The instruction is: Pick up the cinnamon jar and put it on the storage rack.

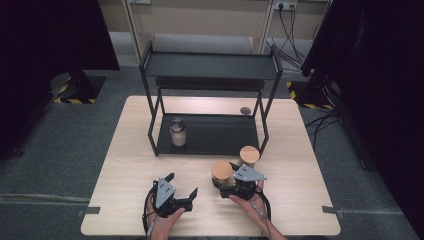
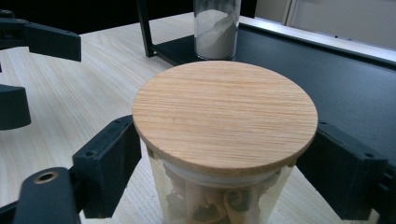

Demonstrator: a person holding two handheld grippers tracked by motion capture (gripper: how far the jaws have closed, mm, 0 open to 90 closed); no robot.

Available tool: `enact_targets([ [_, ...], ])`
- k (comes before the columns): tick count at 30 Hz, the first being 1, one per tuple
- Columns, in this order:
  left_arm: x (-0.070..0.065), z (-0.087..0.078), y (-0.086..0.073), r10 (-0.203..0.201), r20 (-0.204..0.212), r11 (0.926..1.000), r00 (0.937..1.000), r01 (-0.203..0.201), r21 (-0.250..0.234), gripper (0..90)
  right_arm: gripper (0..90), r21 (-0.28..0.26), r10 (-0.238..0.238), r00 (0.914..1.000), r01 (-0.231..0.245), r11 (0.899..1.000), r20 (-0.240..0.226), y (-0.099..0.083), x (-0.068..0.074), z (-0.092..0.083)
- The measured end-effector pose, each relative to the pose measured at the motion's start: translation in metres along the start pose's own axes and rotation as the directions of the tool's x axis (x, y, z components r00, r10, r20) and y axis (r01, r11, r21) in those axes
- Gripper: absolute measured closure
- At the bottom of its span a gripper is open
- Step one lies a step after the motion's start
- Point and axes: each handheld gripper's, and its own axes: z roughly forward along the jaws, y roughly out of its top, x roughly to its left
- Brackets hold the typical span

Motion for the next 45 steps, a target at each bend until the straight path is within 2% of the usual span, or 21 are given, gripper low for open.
enact_targets([
  [14, 0.000, 0.000, 0.000, -0.001, 0.001, 1.0000, 1.0000, 0.001, -0.001, 2.1, 25.5, 0.019, 0.001, 1.0000, -0.001, 1.000, 0.001, 0.003, -0.001, 0.003],
  [26, 0.001, 0.000, 0.000, -0.005, 0.003, 1.0000, 1.0000, 0.005, -0.002, 2.2, 25.8, 0.009, -0.011, 0.9997, 0.011, 1.000, 0.020, 0.004, 0.003, 0.001],
  [45, 0.001, 0.000, 0.000, -0.004, 0.001, 1.0000, 1.0000, 0.004, 0.000, 2.2, 25.8, -0.012, -0.023, 0.9997, 0.023, 1.000, 0.008, 0.015, 0.002, -0.002],
])
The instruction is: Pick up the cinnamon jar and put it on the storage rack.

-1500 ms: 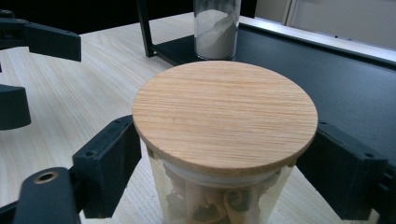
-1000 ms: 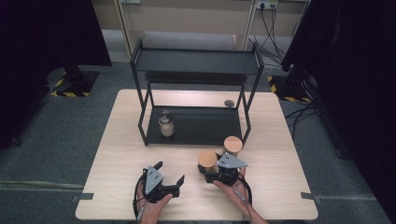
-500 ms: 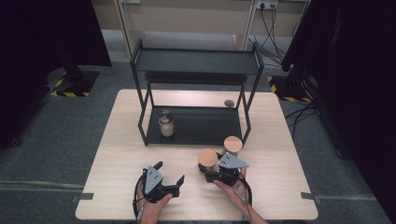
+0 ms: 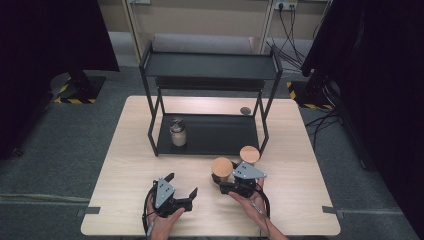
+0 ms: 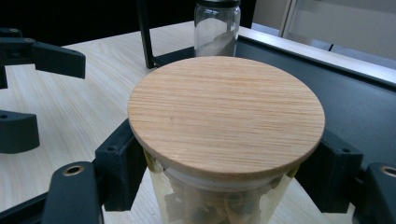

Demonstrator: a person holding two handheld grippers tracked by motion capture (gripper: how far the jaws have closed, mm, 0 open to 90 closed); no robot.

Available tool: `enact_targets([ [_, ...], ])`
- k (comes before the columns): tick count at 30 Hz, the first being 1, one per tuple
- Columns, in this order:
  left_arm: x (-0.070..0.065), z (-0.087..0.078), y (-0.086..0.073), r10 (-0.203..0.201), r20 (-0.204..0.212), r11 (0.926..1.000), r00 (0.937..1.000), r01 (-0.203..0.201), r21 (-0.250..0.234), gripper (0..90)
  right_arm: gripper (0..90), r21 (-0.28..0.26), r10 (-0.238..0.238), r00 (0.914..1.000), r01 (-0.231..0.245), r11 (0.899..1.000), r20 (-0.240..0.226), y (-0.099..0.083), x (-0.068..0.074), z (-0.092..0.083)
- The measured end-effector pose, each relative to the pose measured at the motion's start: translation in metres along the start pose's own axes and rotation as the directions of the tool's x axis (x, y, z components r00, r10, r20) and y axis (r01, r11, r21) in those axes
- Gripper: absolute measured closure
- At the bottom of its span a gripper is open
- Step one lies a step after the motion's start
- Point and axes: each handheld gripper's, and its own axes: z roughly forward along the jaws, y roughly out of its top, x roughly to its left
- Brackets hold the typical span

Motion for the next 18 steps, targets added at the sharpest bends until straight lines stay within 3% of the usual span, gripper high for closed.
enact_targets([
  [18, -0.001, 0.000, 0.000, 0.001, -0.001, 1.0000, 1.0000, -0.001, -0.001, 2.2, 25.8, -0.006, -0.005, 0.9999, 0.005, 1.000, -0.011, 0.011, -0.002, 0.007],
])
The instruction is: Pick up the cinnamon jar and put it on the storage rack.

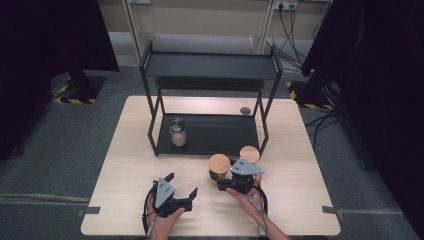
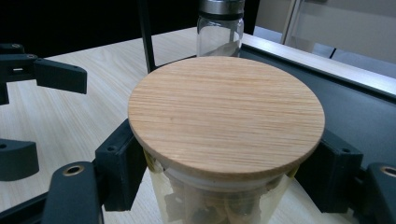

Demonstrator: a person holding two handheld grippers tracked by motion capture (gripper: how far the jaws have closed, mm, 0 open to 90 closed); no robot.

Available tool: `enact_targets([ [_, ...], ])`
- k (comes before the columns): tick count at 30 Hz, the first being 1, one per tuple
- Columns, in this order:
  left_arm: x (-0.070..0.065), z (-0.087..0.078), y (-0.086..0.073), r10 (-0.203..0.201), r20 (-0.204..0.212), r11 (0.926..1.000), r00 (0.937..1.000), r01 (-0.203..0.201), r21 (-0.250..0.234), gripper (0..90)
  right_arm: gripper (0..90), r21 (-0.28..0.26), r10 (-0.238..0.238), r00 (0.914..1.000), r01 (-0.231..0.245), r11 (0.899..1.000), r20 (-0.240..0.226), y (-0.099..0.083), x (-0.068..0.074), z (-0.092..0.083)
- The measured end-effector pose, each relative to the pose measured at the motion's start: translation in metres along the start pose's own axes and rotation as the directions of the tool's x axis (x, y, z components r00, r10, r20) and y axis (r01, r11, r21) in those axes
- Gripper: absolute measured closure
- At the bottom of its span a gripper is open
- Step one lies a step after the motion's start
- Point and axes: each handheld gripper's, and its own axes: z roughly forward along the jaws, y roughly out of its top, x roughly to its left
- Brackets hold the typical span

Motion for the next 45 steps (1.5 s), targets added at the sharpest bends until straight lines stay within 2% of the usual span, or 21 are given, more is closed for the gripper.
enact_targets([
  [13, 0.000, 0.000, 0.000, 0.000, 0.000, 1.0000, 1.0000, 0.000, 0.002, 2.2, 25.9, 0.006, 0.000, 0.9999, 0.000, 1.000, -0.015, 0.005, -0.001, 0.009],
  [45, 0.000, 0.000, 0.000, 0.002, 0.002, 1.0000, 1.0000, -0.002, 0.001, 2.2, 25.9, 0.006, 0.008, 0.9998, -0.008, 1.000, -0.017, 0.021, -0.007, 0.024],
])
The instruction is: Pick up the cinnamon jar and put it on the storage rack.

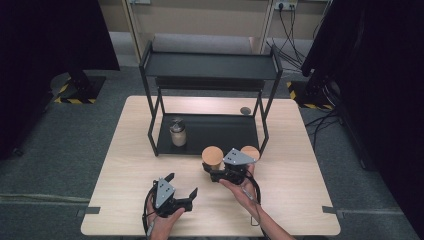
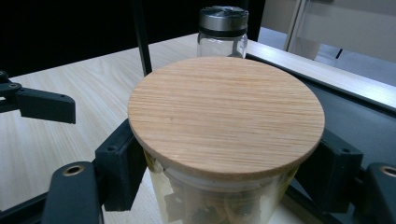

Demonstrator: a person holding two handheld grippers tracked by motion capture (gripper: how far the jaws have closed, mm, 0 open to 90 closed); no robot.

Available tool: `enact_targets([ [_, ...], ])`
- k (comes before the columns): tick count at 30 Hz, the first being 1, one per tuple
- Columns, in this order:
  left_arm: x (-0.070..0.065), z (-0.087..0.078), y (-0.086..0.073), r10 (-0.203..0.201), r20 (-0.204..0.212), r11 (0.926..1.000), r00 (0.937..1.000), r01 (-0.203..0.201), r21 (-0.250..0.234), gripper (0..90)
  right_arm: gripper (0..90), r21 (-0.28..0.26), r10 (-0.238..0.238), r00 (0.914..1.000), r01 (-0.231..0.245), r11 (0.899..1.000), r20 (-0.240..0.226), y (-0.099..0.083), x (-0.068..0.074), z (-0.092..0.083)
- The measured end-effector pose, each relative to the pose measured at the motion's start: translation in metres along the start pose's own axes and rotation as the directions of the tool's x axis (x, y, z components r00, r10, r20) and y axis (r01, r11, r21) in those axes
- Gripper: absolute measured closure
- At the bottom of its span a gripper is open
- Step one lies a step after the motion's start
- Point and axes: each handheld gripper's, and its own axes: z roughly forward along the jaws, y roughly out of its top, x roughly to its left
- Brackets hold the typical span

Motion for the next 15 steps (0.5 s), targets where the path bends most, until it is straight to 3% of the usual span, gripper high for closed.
enact_targets([
  [15, 0.0004, 0.0000, 0.0001, -0.002, 0.001, 1.0000, 1.0000, 0.002, 0.001, 2.2, 25.9, -0.005, 0.005, 1.0000, -0.005, 1.000, 0.008, 0.0033, -0.0030, 0.0047],
])
